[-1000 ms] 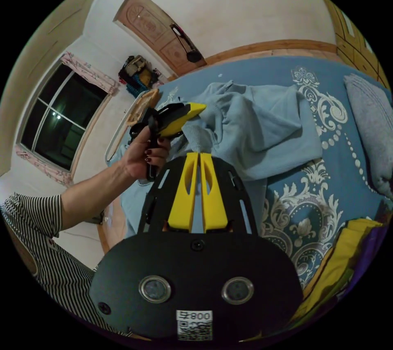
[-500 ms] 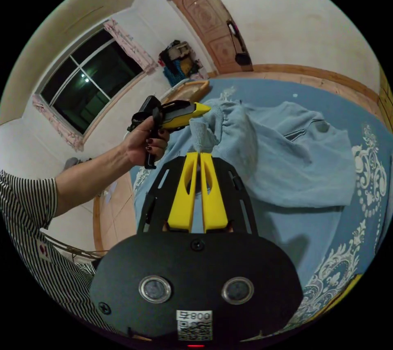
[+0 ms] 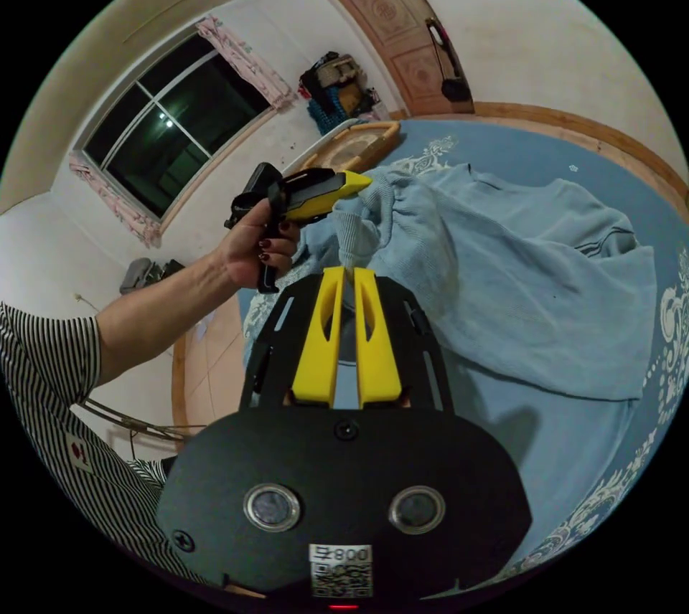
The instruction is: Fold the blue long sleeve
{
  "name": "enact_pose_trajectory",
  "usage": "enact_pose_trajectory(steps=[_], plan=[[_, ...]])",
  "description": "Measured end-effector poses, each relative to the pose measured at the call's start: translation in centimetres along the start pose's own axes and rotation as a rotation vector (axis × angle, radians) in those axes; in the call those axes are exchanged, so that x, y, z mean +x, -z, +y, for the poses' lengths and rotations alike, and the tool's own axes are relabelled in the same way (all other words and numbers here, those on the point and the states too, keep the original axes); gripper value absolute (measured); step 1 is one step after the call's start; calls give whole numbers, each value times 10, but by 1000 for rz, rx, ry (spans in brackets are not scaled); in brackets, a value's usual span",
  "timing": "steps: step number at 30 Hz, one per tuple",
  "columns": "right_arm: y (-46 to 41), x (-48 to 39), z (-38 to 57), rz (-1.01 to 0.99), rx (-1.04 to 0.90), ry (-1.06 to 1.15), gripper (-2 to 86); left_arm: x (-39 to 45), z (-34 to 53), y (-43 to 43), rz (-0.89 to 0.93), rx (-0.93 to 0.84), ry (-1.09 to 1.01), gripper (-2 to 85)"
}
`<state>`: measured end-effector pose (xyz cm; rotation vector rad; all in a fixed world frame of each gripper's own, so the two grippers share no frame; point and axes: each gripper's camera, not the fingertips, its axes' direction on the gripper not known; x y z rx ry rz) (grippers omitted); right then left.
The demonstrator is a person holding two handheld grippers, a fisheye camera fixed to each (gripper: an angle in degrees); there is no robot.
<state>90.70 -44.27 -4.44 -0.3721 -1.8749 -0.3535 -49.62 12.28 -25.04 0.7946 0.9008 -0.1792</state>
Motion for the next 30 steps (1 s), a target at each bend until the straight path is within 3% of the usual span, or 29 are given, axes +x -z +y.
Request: enact_pose_trajectory(steps=[4,8,11,15,20,30], plan=[[-36,24,4,-25,-154,-35,28,-22,22,8,-180,-25,110,31],[-37,48,19,-50,-182,-97,31,-23,41,29,-156,86,142,64],[-15,75,20,-33,-136,-142,33,-7,41,23,-171,33,99,72],[27,136,-11,212,-65,-179,41,21,39,0,-154,-50,-4,81],[48,196,-79,446,-61,-176,65,44,55,-47,-272,-257,-121,82],[-27,248,-168,717,-322,-99,44,44,98,-48,-289,-284,-109,43]])
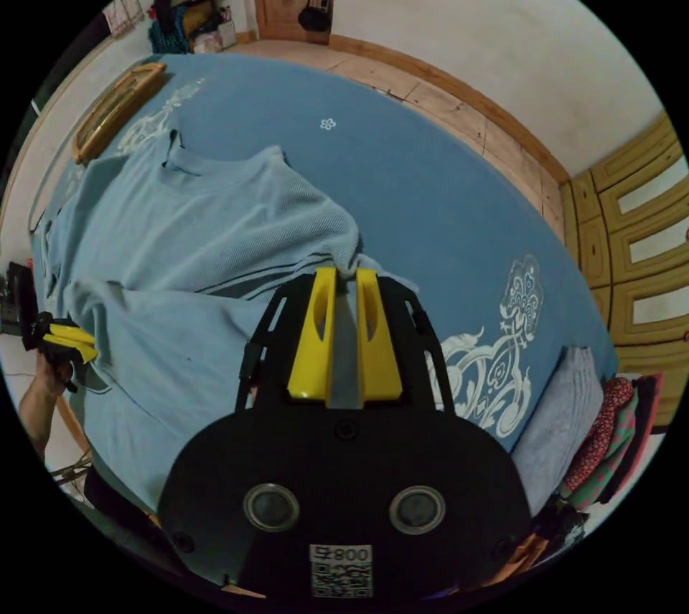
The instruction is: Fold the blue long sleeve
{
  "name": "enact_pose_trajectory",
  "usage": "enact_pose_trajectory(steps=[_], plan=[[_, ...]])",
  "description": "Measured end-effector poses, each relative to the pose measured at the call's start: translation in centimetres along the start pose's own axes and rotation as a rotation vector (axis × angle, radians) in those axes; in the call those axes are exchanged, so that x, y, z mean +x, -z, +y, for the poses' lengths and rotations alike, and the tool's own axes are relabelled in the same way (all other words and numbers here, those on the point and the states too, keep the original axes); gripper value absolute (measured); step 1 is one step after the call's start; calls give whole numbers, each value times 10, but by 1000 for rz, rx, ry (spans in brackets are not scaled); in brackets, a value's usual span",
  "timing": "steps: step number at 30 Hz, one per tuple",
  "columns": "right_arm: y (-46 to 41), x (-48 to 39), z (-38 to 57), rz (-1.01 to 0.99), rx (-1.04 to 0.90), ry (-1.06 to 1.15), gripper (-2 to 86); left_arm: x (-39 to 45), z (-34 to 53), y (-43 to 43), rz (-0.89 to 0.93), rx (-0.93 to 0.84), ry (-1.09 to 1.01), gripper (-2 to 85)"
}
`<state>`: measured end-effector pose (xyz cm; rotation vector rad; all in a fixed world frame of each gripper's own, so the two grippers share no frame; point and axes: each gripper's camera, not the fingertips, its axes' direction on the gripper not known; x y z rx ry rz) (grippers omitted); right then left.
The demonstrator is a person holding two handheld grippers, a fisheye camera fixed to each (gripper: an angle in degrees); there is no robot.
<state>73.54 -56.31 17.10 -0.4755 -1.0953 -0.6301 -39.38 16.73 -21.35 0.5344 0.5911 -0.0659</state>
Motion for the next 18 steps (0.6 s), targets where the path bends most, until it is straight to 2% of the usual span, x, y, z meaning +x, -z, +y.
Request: enact_pose_trajectory(steps=[5,8,13,18], plan=[[-1,7,-34,73,-77,21,31,11,15,11,-25,6,-18,31],[-3,29,-46,-13,-122,-61,37,15,24,17,-24,23,-18,30],[7,74,-30,-270,-55,-271,61,23,35,31,-12,35,-4,39],[51,97,30,-229,54,-295,64,34,49,51,-12,59,-5,53]])
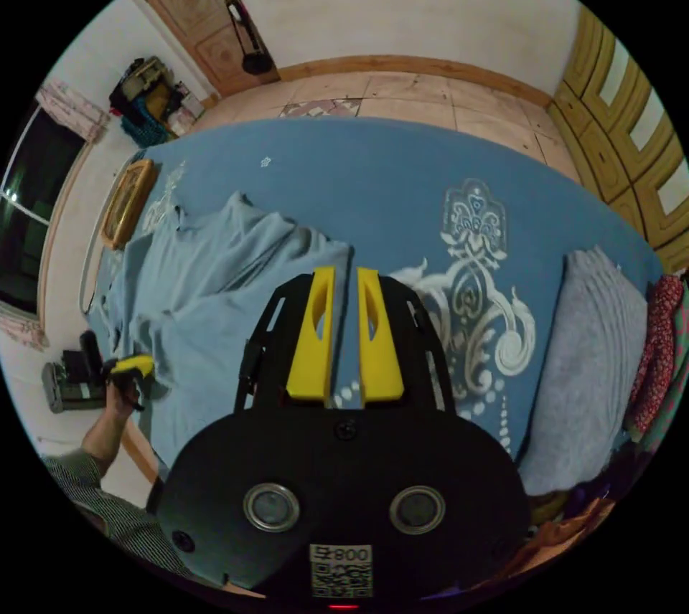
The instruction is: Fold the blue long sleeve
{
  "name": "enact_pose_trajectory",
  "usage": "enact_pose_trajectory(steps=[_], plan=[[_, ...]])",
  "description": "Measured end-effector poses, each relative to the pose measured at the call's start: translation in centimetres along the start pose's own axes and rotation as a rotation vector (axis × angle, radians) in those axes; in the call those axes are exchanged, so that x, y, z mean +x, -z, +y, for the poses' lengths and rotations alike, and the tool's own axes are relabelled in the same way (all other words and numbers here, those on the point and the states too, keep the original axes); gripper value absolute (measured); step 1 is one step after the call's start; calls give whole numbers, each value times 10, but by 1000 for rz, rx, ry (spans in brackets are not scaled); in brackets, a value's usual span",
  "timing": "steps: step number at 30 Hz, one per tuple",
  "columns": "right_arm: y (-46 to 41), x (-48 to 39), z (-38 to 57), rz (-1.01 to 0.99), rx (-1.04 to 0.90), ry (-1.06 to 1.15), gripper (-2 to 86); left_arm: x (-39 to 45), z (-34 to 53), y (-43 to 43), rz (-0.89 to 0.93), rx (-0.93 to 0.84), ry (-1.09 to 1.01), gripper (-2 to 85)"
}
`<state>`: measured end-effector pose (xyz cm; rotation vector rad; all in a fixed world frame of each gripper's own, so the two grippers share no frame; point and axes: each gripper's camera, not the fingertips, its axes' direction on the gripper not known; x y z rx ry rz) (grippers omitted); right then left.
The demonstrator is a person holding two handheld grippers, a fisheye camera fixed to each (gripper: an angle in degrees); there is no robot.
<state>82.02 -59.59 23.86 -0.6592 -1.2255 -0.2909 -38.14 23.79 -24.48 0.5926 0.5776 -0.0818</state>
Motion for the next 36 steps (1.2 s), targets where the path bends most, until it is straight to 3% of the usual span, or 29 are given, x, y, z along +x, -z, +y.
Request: enact_pose_trajectory(steps=[6,8,9,13,16,19,23,26,29,31,36], plan=[[0,-30,104,9,-23,125,69,3,12,15,-22,12,42,43],[-29,-41,115,136,-137,168,68,11,16,30,-4,31,73,47],[-27,-49,124,181,-31,186,67,15,18,37,-5,46,69,49],[-33,-71,131,327,-12,242,60,26,57,112,-183,181,107,79],[-26,-63,124,276,-58,175,49,11,100,184,-375,362,282,98],[-6,-61,125,189,-19,119,42,-13,142,245,-450,535,463,114],[13,-87,136,133,61,149,40,-44,155,276,-566,469,600,124],[16,-120,144,119,68,218,40,-66,159,278,-500,461,670,99],[15,-144,148,241,90,256,41,-75,166,285,-455,487,714,51],[14,-140,144,355,82,215,41,-75,170,290,-426,489,715,37],[30,-85,139,356,33,56,30,-68,180,299,-352,504,666,57]])
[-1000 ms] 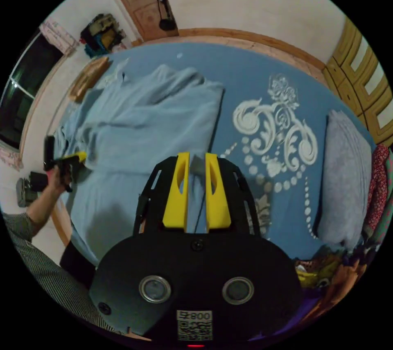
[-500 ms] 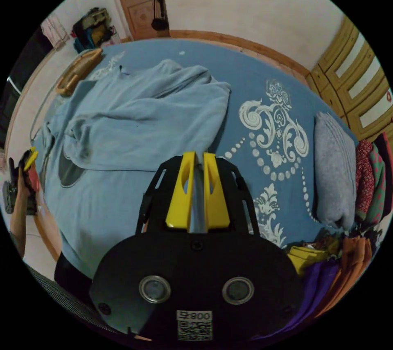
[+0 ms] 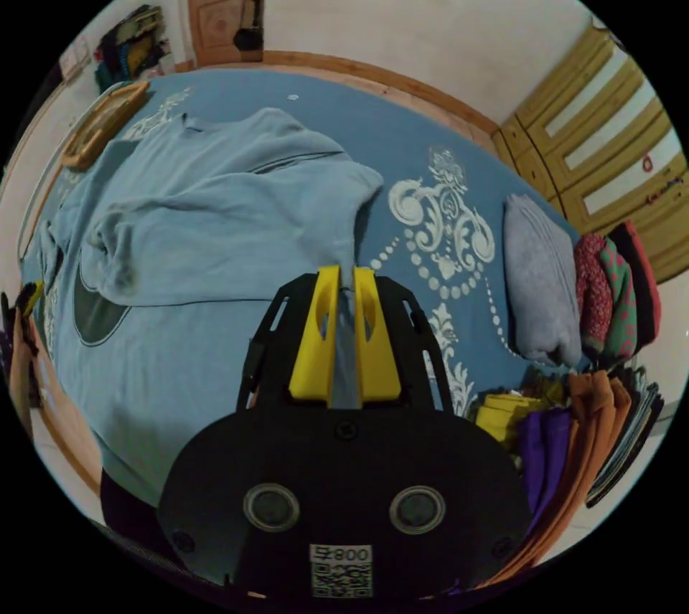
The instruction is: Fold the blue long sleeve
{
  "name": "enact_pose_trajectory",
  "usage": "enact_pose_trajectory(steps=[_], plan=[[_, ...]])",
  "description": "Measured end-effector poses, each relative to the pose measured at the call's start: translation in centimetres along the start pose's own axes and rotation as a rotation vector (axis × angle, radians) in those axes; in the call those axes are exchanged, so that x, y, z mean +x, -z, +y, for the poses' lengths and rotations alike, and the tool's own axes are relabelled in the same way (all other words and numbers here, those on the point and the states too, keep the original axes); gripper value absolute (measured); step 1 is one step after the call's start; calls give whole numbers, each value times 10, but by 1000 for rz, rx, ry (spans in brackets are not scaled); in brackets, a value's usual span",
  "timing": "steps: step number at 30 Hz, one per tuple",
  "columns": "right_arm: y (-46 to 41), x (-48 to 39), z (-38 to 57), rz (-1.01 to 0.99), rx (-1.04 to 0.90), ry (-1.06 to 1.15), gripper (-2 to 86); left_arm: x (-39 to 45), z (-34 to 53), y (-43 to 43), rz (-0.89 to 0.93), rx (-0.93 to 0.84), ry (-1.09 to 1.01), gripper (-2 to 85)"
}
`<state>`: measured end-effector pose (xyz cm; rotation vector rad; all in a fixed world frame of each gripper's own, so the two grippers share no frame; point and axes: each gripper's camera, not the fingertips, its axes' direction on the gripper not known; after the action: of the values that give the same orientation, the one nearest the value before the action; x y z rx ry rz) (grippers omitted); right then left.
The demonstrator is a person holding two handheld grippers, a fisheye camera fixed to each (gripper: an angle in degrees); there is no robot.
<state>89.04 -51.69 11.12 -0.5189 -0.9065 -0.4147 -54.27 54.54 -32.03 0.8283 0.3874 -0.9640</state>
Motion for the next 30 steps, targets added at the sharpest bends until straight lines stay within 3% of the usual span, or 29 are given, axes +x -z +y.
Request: enact_pose_trajectory(steps=[4,9,15,20,25,30], plan=[[0,50,6,-23,-15,-138,11,-1,10,6,67,-8,4,89],[-4,75,-7,-162,-8,-159,20,29,33,20,131,34,-104,96],[-26,99,-56,-364,7,-242,61,110,64,-23,269,-136,-363,98],[-68,115,-86,-476,-120,-314,79,180,99,-84,384,-299,-530,95],[-94,126,-87,-649,-146,-387,48,212,129,-121,433,-377,-579,92],[-66,132,-95,-644,-47,-294,27,223,148,-129,446,-400,-616,90]])
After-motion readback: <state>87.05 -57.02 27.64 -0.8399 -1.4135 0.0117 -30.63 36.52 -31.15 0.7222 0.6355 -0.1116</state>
